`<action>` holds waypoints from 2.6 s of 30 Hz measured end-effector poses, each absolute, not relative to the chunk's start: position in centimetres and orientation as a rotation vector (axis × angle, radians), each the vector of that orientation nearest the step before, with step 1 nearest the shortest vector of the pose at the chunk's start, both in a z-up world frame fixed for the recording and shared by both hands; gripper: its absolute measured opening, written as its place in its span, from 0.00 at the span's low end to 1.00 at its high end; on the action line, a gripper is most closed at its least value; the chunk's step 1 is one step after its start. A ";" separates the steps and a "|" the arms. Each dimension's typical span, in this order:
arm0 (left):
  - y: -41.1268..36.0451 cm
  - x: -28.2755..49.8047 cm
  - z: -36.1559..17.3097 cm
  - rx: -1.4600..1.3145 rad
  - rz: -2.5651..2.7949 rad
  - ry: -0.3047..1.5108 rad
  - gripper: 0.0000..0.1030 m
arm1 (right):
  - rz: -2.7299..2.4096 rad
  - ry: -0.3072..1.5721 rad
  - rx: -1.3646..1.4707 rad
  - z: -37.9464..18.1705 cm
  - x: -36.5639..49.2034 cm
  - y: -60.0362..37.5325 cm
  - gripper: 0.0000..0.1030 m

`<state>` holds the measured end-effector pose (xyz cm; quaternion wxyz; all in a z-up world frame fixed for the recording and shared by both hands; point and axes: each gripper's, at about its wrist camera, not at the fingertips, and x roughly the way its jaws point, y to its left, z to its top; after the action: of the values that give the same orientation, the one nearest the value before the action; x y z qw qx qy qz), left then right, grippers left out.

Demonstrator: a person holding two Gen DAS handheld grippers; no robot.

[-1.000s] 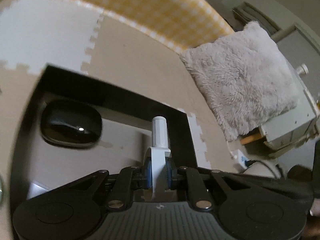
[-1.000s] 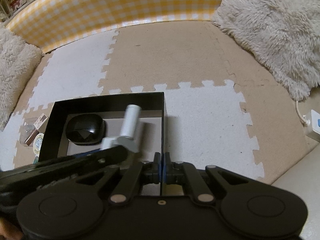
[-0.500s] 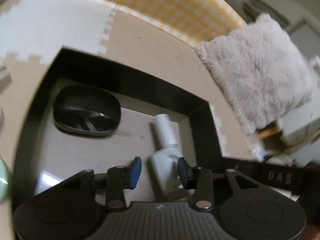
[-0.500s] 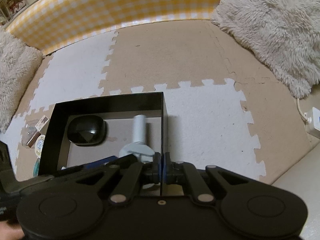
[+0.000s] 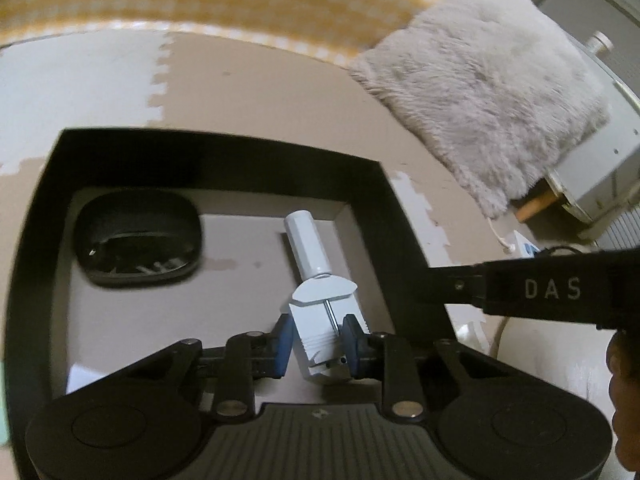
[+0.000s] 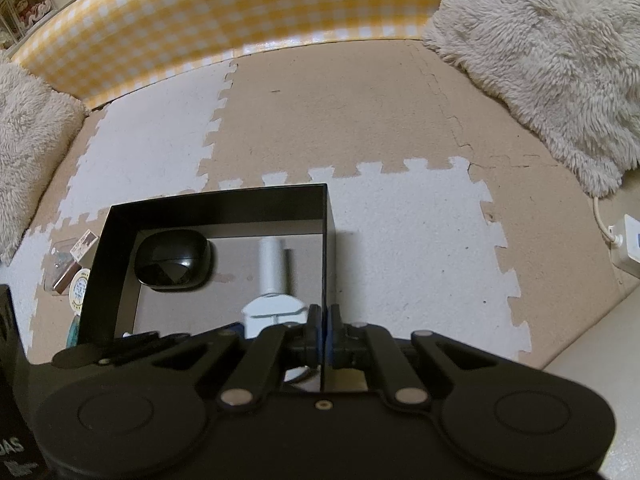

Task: Organize rigid objects
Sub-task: 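Open the left tool and withdraw it from the tray box, then move the left tool to the teal tape roll and grasp it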

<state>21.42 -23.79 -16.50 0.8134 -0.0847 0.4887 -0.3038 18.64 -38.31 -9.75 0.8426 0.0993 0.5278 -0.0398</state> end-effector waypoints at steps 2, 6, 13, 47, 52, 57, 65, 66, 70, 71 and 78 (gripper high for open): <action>-24.2 21.4 -16.4 -0.160 -0.668 1.029 0.26 | -0.084 1.114 0.211 -9.7 18.6 -38.3 0.03; -24.9 21.4 -16.3 -0.135 -0.691 1.017 0.26 | -0.084 1.115 0.210 -9.7 18.6 -38.3 0.03; -24.9 21.3 -15.4 -0.084 -0.696 1.018 0.30 | -0.084 1.115 0.216 -9.8 18.6 -38.4 0.03; -15.1 15.2 -6.5 0.034 -0.606 0.848 1.00 | -0.086 1.118 0.208 -9.8 18.5 -38.3 0.03; -12.0 15.5 -5.9 0.009 -0.524 0.837 1.00 | -0.087 1.119 0.205 -9.8 18.5 -38.3 0.03; -9.0 16.1 -6.4 -0.016 -0.424 0.846 1.00 | -0.087 1.119 0.204 -9.8 18.5 -38.2 0.03; -5.0 18.0 -9.2 -0.105 -0.307 0.905 1.00 | -0.086 1.119 0.204 -9.8 18.5 -38.2 0.03; -4.7 18.1 -9.6 -0.120 -0.295 0.914 1.00 | -0.087 1.119 0.205 -9.8 18.5 -38.2 0.03; -3.5 18.8 -11.6 -0.169 -0.237 0.957 1.00 | -0.086 1.119 0.204 -9.8 18.5 -38.2 0.03; -3.3 18.8 -12.0 -0.181 -0.229 0.967 1.00 | -0.087 1.119 0.204 -9.8 18.5 -38.2 0.03; -2.8 19.0 -14.0 -0.269 -0.256 1.015 0.73 | -0.087 1.119 0.204 -9.8 18.5 -38.2 0.03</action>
<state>19.03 -2.82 -13.96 0.8574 -0.1279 0.4833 -0.1218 18.51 -38.22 -9.78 0.8417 0.0968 0.5296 -0.0410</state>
